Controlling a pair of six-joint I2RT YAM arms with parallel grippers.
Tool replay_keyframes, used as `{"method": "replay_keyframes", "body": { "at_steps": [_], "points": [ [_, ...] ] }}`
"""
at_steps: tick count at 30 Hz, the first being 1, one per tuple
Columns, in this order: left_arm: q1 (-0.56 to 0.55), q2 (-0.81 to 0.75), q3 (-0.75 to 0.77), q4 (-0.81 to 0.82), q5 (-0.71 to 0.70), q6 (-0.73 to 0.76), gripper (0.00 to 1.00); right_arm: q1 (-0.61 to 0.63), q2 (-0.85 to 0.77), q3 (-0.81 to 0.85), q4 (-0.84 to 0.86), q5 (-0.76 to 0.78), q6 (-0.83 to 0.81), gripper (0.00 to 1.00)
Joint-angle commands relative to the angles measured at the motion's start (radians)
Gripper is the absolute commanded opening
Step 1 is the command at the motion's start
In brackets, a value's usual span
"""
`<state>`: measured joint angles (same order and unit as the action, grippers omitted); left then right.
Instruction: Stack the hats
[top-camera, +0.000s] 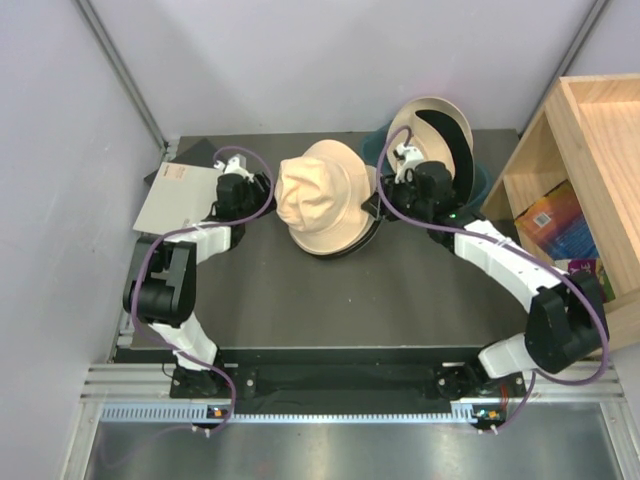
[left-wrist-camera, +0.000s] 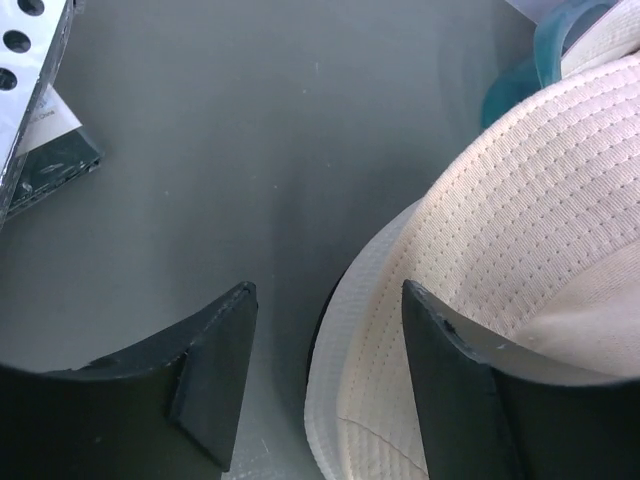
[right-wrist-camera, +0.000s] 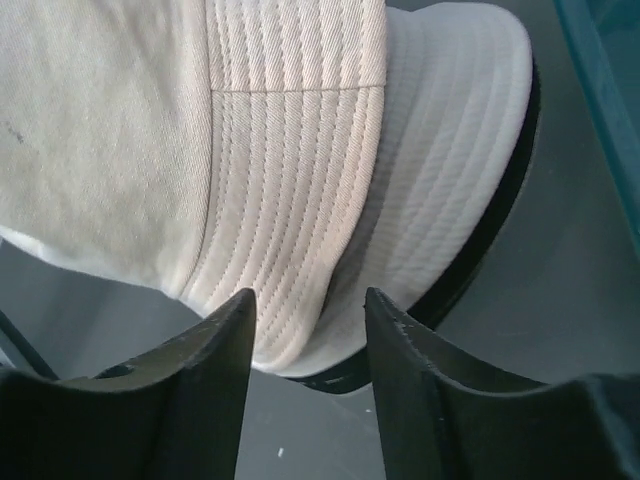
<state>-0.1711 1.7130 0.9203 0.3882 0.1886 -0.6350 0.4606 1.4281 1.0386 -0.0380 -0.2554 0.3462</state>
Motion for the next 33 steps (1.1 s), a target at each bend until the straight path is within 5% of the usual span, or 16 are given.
{"method": "replay_keyframes", "body": {
  "at_steps": [1,9,20,28,33],
  "points": [
    [0.005,-0.015,0.025,0.037,0.017,0.0,0.66,-0.036,-0.099,0.078,-0.056,-0.01,-0.003,0.55],
    [0.008,-0.044,-0.014,0.041,0.009,-0.009,0.69,-0.095,0.018,0.248,0.067,-0.174,-0.009,0.83],
    [0.008,-0.058,-0.047,0.069,0.02,-0.038,0.7,-0.111,0.318,0.402,0.202,-0.258,0.042,0.86],
    [0.008,-0.053,-0.072,0.109,0.052,-0.066,0.71,-0.109,0.335,0.333,0.312,-0.347,0.12,0.8],
    [0.008,-0.058,-0.097,0.132,0.064,-0.086,0.72,-0.111,0.348,0.317,0.316,-0.355,0.169,0.56]
  ]
}}
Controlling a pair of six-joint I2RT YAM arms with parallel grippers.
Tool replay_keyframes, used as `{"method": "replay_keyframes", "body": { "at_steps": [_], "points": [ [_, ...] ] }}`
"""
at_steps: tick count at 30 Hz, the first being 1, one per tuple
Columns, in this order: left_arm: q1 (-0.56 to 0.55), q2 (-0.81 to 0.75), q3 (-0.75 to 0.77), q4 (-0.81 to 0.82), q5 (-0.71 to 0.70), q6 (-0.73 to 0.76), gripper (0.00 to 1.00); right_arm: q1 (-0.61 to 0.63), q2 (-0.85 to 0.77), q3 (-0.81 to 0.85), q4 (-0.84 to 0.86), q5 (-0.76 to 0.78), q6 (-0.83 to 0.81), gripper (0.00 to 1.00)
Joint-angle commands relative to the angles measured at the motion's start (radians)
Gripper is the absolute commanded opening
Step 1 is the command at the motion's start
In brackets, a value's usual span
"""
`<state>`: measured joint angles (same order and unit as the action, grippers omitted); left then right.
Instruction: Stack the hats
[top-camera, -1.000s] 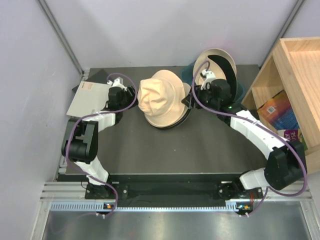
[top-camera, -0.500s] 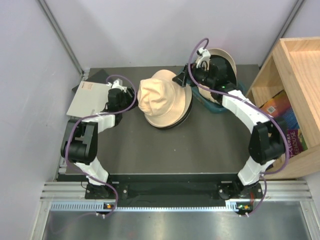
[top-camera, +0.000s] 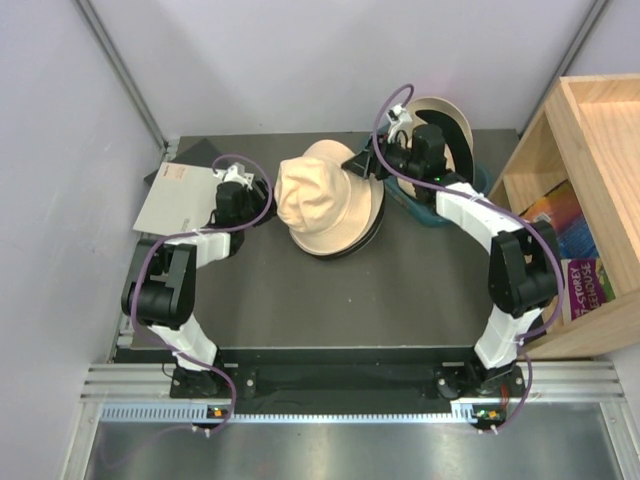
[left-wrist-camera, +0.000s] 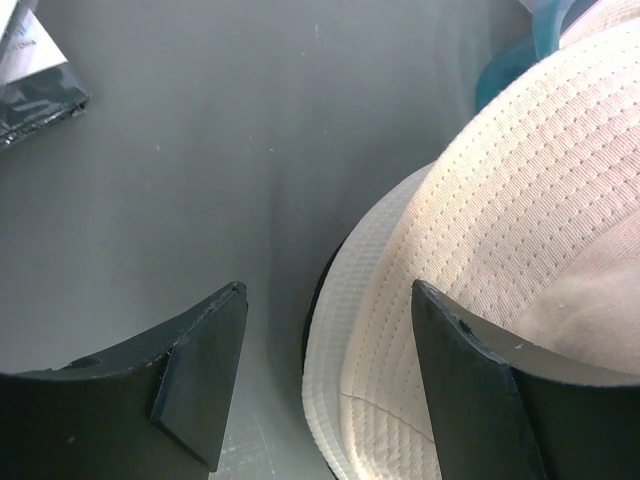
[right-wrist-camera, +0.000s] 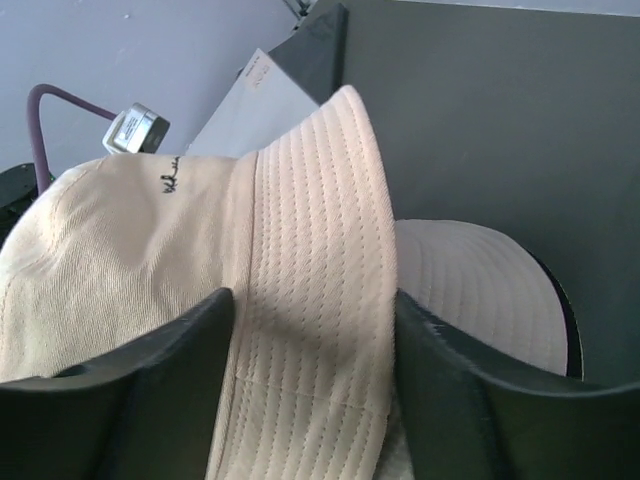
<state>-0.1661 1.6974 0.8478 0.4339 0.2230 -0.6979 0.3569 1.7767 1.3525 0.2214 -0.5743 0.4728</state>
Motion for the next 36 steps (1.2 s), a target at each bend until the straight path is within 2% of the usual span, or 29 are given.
{"method": "replay_keyframes", "body": {
  "at_steps": [1,2,5,12,23,29,36],
  "points": [
    [0.004,-0.042,-0.027,0.091,0.03,-0.025,0.72,-0.009,0.003,0.007,0.046,-0.036,0.043,0.5],
    [0.004,-0.045,-0.038,0.098,0.032,-0.028,0.72,-0.009,0.006,0.008,0.035,-0.032,0.043,0.33],
    [0.002,-0.051,-0.059,0.114,0.032,-0.044,0.72,-0.012,-0.003,-0.012,-0.013,0.01,0.041,0.0],
    [-0.03,-0.03,-0.078,0.174,0.029,-0.081,0.72,-0.01,-0.072,-0.113,-0.083,0.249,0.021,0.0],
    [-0.081,-0.041,-0.099,0.166,-0.037,-0.074,0.73,-0.01,-0.134,-0.276,-0.057,0.321,0.018,0.0],
    [-0.111,-0.044,-0.102,0.149,-0.074,-0.071,0.73,-0.001,-0.187,-0.314,-0.108,0.373,-0.017,0.0],
    [-0.138,-0.061,-0.089,0.091,-0.139,-0.035,0.74,0.043,-0.264,-0.332,-0.215,0.504,-0.086,0.0]
  ]
}}
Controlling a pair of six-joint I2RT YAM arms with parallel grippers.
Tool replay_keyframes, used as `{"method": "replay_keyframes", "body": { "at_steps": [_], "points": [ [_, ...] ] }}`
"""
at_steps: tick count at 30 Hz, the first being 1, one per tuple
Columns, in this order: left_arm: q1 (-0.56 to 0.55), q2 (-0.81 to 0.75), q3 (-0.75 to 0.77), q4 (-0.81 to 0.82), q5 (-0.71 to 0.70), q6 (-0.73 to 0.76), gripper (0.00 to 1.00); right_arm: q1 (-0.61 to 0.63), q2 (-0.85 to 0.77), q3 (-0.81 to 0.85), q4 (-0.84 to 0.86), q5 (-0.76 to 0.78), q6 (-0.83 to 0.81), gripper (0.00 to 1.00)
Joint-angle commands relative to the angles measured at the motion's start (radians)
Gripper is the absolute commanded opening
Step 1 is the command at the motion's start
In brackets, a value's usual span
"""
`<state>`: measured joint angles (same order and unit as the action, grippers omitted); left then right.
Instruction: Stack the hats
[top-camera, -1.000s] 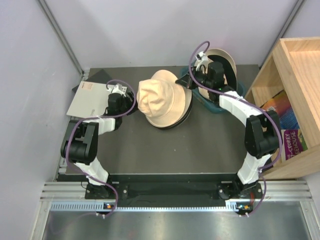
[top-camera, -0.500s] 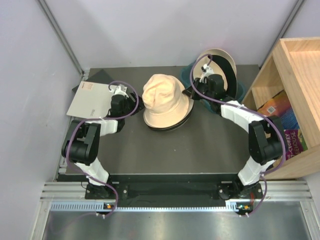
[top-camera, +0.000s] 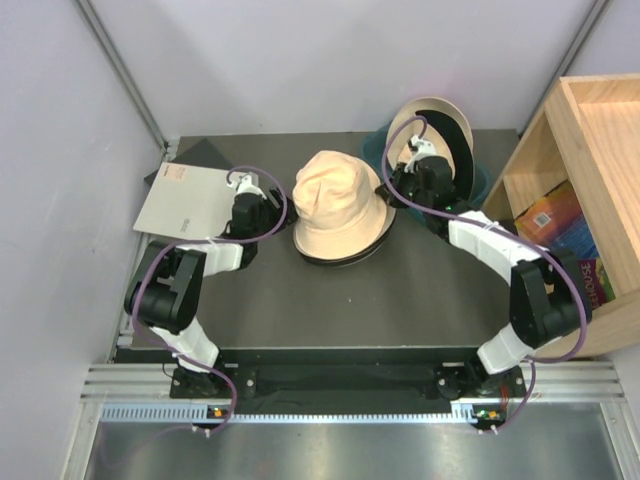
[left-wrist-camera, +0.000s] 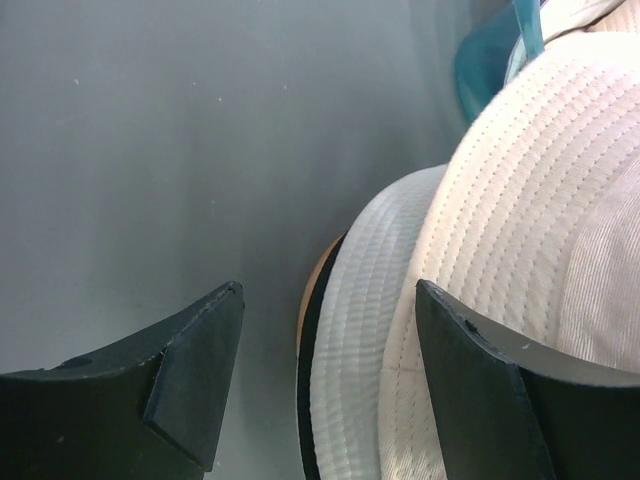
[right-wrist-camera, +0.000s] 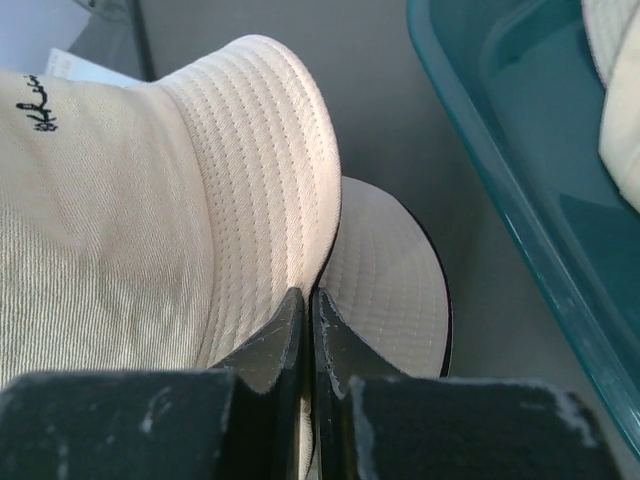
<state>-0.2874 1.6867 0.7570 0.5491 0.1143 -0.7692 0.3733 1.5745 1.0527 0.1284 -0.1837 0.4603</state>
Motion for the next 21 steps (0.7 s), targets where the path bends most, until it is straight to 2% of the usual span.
{"method": "replay_keyframes", "body": {
  "at_steps": [1,10,21],
  "points": [
    [-0.018,-0.051,0.002,-0.032,-0.031,0.036,0.74,0.032,-0.068,-0.048,-0.125,0.125,-0.08,0.0],
    [-0.039,-0.056,0.004,-0.044,-0.053,0.039,0.75,0.053,-0.105,-0.151,-0.153,0.211,-0.083,0.0],
    [-0.067,-0.051,0.018,-0.066,-0.073,0.051,0.76,0.087,-0.073,-0.171,-0.148,0.242,-0.064,0.0]
  ]
}}
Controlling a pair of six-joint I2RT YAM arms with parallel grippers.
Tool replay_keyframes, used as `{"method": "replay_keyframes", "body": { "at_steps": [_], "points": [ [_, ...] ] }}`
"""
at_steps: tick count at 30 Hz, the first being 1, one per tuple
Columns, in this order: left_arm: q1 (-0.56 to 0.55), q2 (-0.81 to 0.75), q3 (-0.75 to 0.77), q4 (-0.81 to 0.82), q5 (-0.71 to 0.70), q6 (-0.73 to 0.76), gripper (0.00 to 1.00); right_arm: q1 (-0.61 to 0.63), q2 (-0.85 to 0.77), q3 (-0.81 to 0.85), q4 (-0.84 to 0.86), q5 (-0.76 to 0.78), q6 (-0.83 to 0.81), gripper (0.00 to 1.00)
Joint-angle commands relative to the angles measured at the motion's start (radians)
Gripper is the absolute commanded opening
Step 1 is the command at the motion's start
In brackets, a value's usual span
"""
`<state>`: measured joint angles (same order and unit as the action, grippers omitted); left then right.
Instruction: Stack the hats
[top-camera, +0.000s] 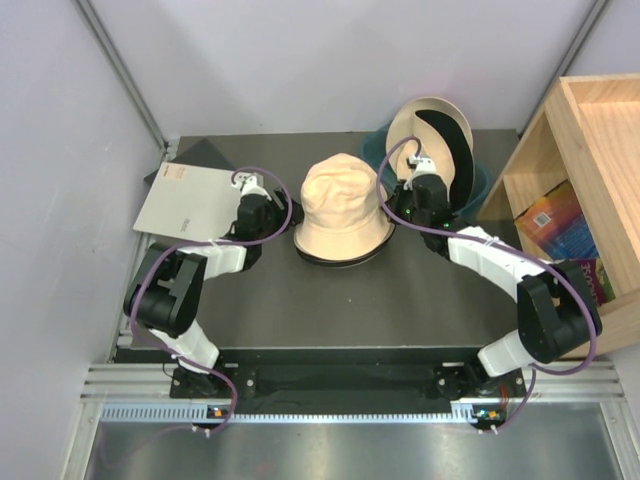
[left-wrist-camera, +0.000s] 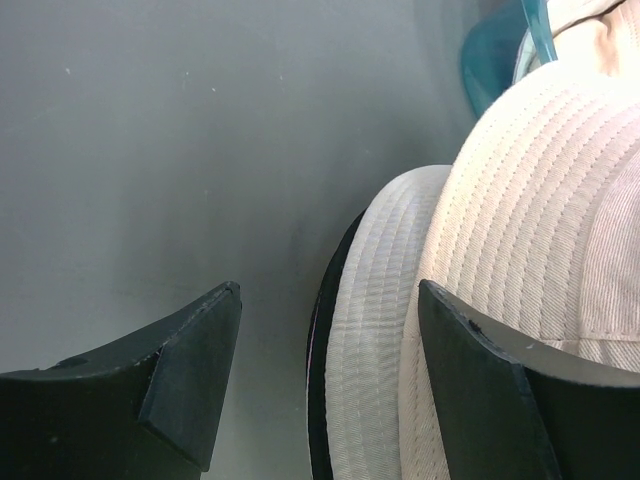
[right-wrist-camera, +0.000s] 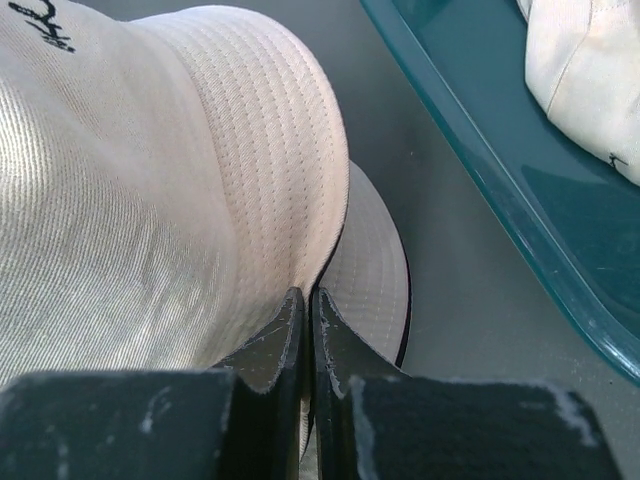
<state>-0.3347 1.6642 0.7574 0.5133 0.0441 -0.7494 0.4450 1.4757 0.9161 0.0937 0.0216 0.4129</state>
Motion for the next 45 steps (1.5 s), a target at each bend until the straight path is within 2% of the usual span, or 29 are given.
{"method": "replay_keyframes", "body": {
  "at_steps": [1,3,9,18,20,24,25,29,31,37,41,45],
  "points": [
    [-0.02,-0.029,0.014,-0.033,-0.004,0.032,0.76,0.015,0.025,-0.033,-0.118,0.038,-0.017,0.0],
    [-0.02,-0.034,0.01,-0.039,-0.015,0.028,0.76,0.017,0.02,-0.033,-0.121,0.038,-0.019,0.0],
    [-0.015,-0.072,0.014,-0.078,-0.035,0.039,0.79,0.052,0.037,-0.043,-0.065,0.015,-0.005,0.15],
    [0.043,-0.239,-0.029,-0.199,-0.113,0.064,0.83,0.158,0.113,0.027,-0.012,-0.017,0.035,0.17],
    [0.06,-0.297,-0.041,-0.223,-0.139,0.07,0.84,0.173,0.117,0.05,-0.014,-0.018,0.035,0.2],
    [0.095,-0.403,-0.046,-0.339,-0.188,0.102,0.87,0.173,0.087,0.058,-0.026,-0.017,0.033,0.39],
    [0.102,-0.443,-0.043,-0.36,-0.194,0.108,0.89,0.173,0.077,0.056,-0.041,-0.017,0.029,0.5],
    [0.121,-0.527,-0.018,-0.446,-0.216,0.154,0.91,0.172,-0.003,0.047,-0.086,0.032,0.003,0.71],
    [0.122,-0.563,-0.009,-0.455,-0.196,0.165,0.91,0.169,-0.029,0.041,-0.091,0.05,-0.005,0.78],
    [0.106,-0.595,0.0,-0.394,-0.055,0.157,0.91,0.126,-0.181,0.033,-0.206,0.113,-0.037,0.9],
    [0.072,-0.549,-0.009,-0.391,-0.049,0.148,0.91,0.094,-0.238,0.067,-0.267,0.165,-0.081,0.93],
    [0.057,-0.479,-0.055,-0.363,0.011,0.108,0.9,-0.003,-0.246,0.099,-0.278,0.172,-0.095,0.94]
  ]
}}
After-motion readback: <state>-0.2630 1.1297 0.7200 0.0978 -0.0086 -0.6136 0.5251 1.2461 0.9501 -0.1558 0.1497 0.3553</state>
